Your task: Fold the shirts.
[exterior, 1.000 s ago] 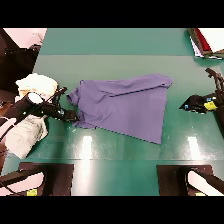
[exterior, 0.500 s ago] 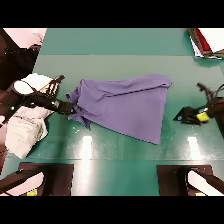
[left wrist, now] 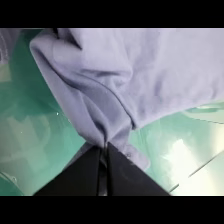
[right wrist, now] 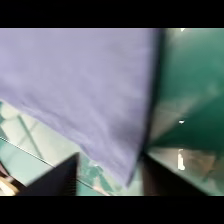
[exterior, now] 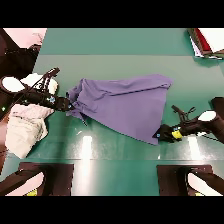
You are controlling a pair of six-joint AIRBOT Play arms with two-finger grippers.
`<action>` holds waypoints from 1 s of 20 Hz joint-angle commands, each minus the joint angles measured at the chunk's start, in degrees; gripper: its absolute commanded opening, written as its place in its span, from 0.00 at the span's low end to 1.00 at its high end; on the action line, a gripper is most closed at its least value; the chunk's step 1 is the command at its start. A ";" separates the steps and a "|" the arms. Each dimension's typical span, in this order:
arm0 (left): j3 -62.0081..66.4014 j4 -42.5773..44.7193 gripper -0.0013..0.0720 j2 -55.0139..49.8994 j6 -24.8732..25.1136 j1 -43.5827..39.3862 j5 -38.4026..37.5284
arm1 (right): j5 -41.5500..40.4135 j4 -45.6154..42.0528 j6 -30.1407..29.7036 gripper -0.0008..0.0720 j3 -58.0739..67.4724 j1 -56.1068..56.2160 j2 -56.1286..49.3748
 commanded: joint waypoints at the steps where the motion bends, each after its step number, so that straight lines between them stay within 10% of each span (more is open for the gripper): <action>1: 0.09 -0.11 0.06 0.13 -0.15 0.02 -0.81 | -4.15 1.33 -0.02 0.19 0.79 7.39 0.02; 2: 0.11 -0.11 0.06 0.15 -0.17 0.02 -1.44 | -4.48 1.29 -0.09 0.03 2.38 8.24 0.07; 20: 76.06 -7.56 0.06 10.34 -5.77 0.02 5.66 | -9.92 1.18 -2.84 0.03 77.48 -19.67 20.04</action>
